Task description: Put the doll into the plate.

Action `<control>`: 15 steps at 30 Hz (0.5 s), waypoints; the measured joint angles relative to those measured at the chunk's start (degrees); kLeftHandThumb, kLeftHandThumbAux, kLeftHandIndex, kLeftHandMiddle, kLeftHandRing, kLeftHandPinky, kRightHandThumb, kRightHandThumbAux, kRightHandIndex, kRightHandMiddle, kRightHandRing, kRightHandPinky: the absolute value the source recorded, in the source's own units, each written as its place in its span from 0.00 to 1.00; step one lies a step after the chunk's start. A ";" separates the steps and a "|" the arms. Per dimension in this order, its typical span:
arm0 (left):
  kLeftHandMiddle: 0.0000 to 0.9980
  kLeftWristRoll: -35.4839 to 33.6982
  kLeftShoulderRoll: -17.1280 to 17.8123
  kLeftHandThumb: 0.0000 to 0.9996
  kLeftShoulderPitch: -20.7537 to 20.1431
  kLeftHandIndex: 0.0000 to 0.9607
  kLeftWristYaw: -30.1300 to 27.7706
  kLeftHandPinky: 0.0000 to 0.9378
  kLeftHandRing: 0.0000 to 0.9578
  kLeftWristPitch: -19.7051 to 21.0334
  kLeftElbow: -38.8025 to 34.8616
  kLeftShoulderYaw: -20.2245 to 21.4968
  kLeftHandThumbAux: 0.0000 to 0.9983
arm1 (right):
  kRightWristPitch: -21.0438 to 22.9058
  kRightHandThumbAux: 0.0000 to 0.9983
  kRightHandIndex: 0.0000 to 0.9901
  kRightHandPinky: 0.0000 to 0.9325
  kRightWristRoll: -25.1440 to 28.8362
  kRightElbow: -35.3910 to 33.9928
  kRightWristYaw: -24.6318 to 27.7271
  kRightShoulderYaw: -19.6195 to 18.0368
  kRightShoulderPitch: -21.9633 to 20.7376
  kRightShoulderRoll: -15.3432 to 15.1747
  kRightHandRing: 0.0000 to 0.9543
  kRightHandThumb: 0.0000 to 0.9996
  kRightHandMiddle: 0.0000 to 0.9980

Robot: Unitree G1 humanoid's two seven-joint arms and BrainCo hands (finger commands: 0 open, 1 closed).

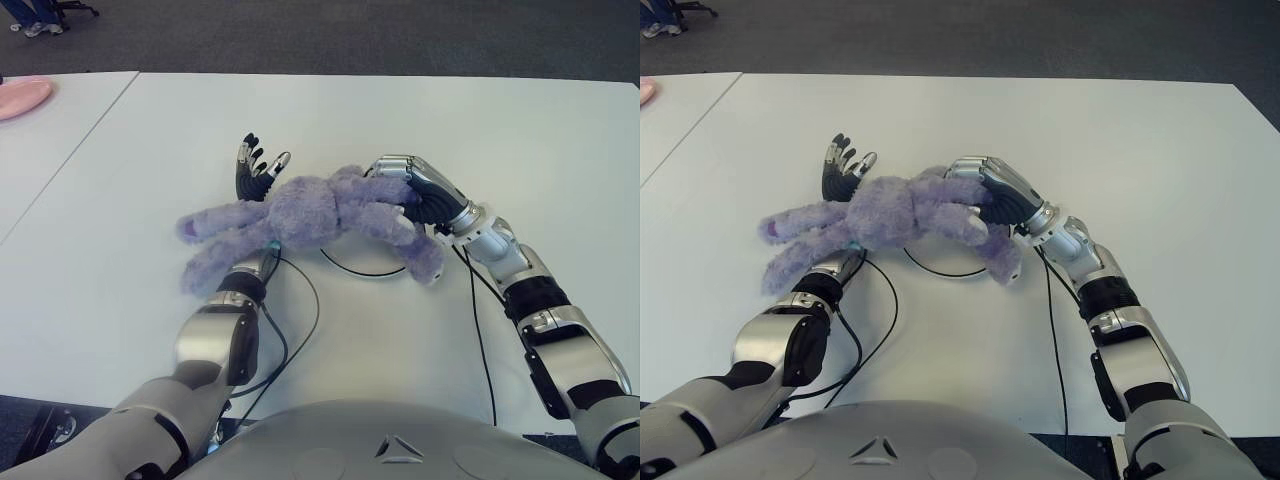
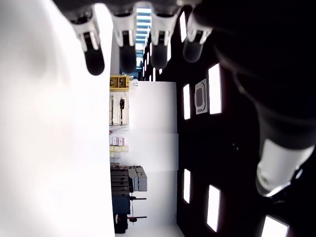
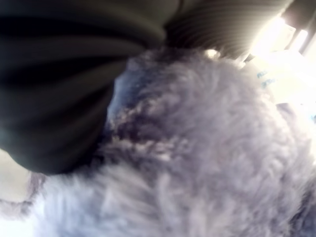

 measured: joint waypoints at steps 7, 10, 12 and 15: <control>0.10 0.00 0.00 0.00 0.00 0.10 0.00 0.16 0.12 0.00 0.04 0.00 0.67 | -0.32 0.73 0.44 0.97 0.64 0.16 1.70 0.41 1.59 -0.48 0.96 0.70 0.91; 0.10 0.00 0.00 0.00 0.00 0.10 0.00 0.16 0.12 0.00 0.05 0.01 0.67 | 0.25 0.73 0.44 0.96 1.88 0.18 3.73 0.78 1.72 -0.74 0.96 0.70 0.91; 0.10 0.00 0.00 0.00 0.00 0.10 0.00 0.16 0.12 0.00 0.07 0.01 0.68 | 0.84 0.73 0.44 0.95 2.81 0.12 5.13 1.03 1.71 -0.91 0.95 0.70 0.90; 0.10 0.00 0.00 0.00 0.00 0.10 0.00 0.17 0.12 -0.01 0.10 0.01 0.68 | 2.56 0.73 0.44 0.89 4.69 -0.19 7.93 1.45 1.71 -1.20 0.90 0.69 0.86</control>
